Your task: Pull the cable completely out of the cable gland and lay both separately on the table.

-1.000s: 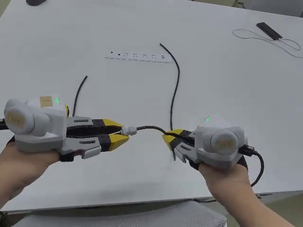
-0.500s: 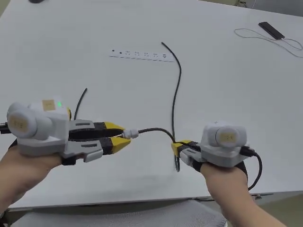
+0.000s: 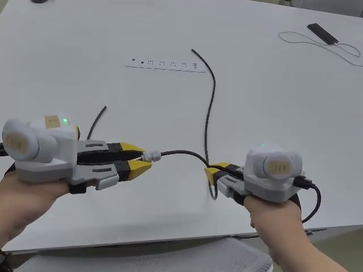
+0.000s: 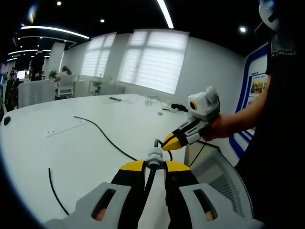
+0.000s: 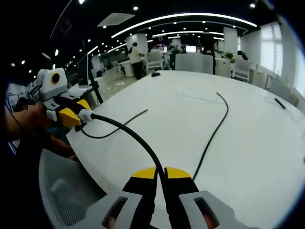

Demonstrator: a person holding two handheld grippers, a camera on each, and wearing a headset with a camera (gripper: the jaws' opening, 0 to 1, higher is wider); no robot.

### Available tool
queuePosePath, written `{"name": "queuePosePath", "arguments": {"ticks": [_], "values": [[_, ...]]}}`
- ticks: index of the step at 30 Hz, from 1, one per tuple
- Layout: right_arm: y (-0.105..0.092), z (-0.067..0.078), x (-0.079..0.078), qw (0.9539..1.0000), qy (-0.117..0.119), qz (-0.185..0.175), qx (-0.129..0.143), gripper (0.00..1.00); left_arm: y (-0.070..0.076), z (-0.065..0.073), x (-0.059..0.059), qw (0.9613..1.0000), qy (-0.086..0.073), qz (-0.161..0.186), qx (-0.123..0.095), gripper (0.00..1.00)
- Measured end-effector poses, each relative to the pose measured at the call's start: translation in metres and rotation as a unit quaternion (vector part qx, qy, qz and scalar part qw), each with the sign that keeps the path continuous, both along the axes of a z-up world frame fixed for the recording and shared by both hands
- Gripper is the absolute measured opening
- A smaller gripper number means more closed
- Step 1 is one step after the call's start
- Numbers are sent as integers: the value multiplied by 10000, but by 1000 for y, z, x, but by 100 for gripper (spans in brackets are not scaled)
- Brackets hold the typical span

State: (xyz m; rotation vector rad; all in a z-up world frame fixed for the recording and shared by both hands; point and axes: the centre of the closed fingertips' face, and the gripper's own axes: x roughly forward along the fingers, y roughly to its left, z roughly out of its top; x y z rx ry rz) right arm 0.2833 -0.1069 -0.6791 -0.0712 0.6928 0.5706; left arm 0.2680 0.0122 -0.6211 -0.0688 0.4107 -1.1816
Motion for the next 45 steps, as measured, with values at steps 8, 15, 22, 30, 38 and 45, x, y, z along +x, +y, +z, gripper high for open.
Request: {"name": "queuePosePath", "arguments": {"ticks": [8, 15, 22, 30, 38, 45], "values": [[17, 29, -9, 9984, -281, 481, -116, 11, 3, -3, -1, 10000, -9, -20, 71, 15], [54, 51, -10, 9845, -751, 1431, -685, 17, 6, -4, -4, 9999, -19, -56, 119, 15], [90, 53, -12, 9624, -1002, 2213, -1216, 17, 4, -5, -7, 9997, -66, -114, 190, 15], [98, 46, -18, 9491, -976, 2555, -1563, 14, 0, -4, -11, 9993, -119, -216, 293, 15], [95, 41, -18, 9370, -1116, 2724, -1880, 6, -3, -8, -14, 9982, -197, -297, 479, 15], [93, 38, -20, 9317, -1142, 2811, -1999, 3, -8, -10, -14, 9981, -175, -328, 498, 15]]}}
